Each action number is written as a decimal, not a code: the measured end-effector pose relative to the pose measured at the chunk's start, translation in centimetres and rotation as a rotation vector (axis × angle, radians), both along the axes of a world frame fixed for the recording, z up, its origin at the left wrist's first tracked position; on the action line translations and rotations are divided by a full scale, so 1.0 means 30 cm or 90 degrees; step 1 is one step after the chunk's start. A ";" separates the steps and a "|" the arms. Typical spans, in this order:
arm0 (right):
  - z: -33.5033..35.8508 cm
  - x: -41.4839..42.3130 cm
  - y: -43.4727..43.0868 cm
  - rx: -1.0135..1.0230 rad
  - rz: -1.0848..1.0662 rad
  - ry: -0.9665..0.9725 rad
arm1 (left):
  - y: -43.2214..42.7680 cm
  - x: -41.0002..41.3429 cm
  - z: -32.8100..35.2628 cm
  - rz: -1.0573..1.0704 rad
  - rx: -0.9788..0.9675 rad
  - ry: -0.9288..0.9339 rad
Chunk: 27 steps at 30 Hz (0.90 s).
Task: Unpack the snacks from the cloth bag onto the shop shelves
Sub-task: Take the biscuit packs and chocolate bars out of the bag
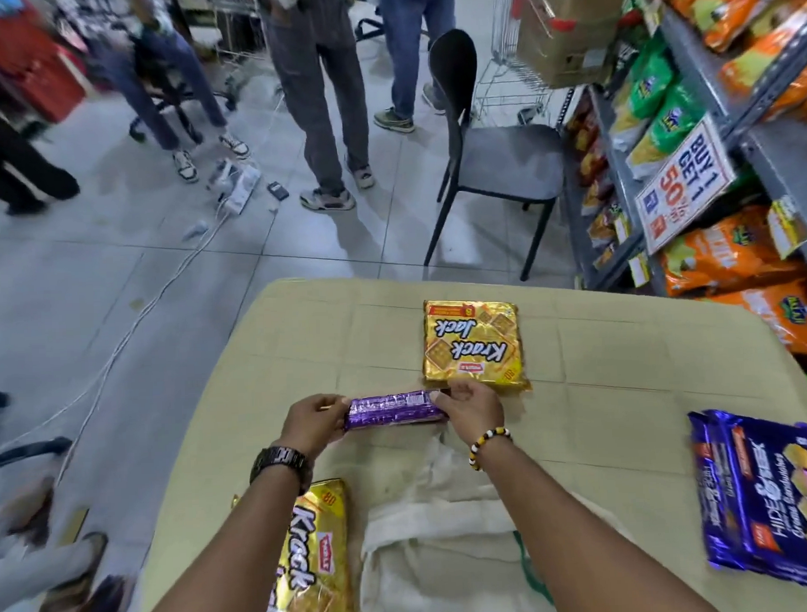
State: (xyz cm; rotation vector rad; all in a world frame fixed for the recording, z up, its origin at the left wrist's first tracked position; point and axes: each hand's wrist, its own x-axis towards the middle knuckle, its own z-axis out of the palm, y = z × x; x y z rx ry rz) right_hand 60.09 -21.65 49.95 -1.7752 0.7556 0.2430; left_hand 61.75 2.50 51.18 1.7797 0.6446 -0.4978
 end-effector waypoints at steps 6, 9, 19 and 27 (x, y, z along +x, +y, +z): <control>-0.024 0.020 0.014 -0.079 0.034 0.000 | 0.034 0.014 -0.099 0.000 0.043 0.014; -0.022 0.021 0.021 -0.100 0.026 -0.007 | 0.021 0.024 -0.062 -0.010 0.072 0.009; -0.010 -0.007 0.035 -0.119 0.026 0.010 | 0.013 0.040 -0.032 -0.097 0.136 -0.012; -0.006 0.023 -0.063 -0.170 -0.052 -0.058 | -0.067 0.078 0.045 -0.140 0.208 -0.061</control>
